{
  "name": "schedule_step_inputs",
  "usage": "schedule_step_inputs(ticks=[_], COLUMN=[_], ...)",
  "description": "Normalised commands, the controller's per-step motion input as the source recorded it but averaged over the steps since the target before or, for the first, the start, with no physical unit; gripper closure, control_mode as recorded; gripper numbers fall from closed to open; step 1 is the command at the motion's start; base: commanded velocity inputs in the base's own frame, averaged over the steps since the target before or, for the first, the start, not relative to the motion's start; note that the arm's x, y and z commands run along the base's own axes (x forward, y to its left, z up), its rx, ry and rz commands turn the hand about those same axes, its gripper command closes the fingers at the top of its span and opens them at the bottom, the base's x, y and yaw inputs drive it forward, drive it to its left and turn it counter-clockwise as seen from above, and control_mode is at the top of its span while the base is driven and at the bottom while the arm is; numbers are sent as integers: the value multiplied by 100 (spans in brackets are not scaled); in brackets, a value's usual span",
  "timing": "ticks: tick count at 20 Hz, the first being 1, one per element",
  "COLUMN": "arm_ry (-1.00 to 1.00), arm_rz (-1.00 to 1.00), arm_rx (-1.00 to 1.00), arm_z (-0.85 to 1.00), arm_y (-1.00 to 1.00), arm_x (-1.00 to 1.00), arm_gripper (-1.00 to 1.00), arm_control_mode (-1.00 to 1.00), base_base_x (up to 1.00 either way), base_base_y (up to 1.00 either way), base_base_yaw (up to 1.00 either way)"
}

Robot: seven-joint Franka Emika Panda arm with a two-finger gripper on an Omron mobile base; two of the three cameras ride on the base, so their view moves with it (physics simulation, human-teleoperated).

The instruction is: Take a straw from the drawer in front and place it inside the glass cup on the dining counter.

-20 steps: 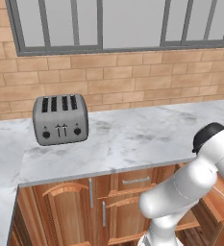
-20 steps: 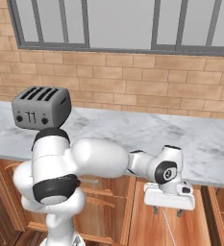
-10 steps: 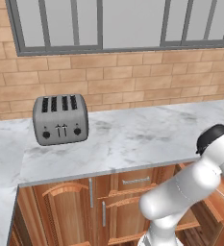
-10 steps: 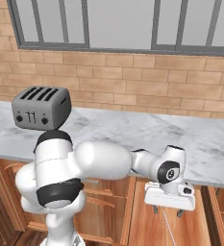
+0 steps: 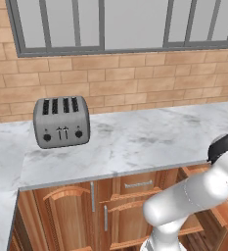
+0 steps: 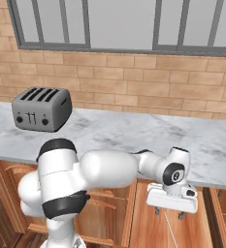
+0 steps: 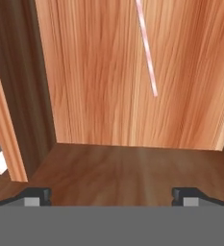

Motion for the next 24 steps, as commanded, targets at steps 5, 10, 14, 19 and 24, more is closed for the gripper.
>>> schedule_step_inputs(ticks=[5,10,14,19,24], arm_ry=[0,-1,-5,-9,-10], arm_rz=[0,0,0,0,2], arm_rx=[0,0,0,0,0], arm_z=[-19,-19,-15,-21,-21], arm_y=[15,15,12,9,7], arm_x=[0,0,0,0,0], arm_gripper=[-100,-100,-100,-100,-100], arm_control_mode=[-100,-100,-100,-100,-100], base_base_x=[0,0,0,0,0], base_base_y=[0,0,0,0,0], base_base_yaw=[0,0,0,0,0])
